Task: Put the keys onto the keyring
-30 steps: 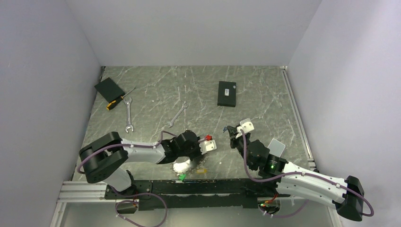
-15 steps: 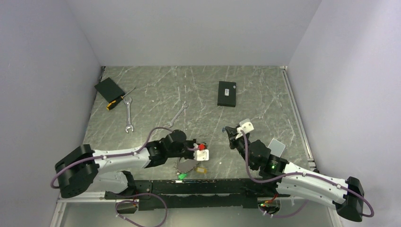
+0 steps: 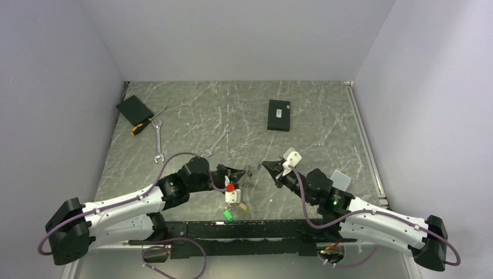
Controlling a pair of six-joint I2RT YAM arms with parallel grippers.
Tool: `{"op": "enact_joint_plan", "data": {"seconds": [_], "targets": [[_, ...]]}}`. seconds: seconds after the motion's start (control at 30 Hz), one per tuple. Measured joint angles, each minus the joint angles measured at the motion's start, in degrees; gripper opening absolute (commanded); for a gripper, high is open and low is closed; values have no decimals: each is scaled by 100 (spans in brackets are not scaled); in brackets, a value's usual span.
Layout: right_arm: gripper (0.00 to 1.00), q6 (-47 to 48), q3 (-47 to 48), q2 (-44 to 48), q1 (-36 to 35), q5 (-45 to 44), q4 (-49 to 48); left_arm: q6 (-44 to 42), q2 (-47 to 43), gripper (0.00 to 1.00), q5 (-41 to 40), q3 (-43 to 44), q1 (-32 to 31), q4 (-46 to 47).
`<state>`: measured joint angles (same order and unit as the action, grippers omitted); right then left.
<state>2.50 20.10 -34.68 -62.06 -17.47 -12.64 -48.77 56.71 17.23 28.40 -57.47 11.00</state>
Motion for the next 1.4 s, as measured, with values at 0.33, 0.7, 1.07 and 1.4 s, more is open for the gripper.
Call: {"op": "enact_joint_plan", "data": {"seconds": [0.33, 0.7, 1.07, 1.4], "targets": [[0, 354, 232, -151, 0, 1349, 42, 2, -634, 0, 417, -227, 197, 105], [0, 675, 450, -468, -76, 1797, 409, 181, -870, 0, 522, -284, 240, 245], [0, 892, 538, -697, -413, 1556, 667, 566, -1005, 0, 538, -555, 260, 623], [0, 979, 538, -839, -492, 1344, 664, 901, -879, 0, 621, -673, 264, 1005]]}}
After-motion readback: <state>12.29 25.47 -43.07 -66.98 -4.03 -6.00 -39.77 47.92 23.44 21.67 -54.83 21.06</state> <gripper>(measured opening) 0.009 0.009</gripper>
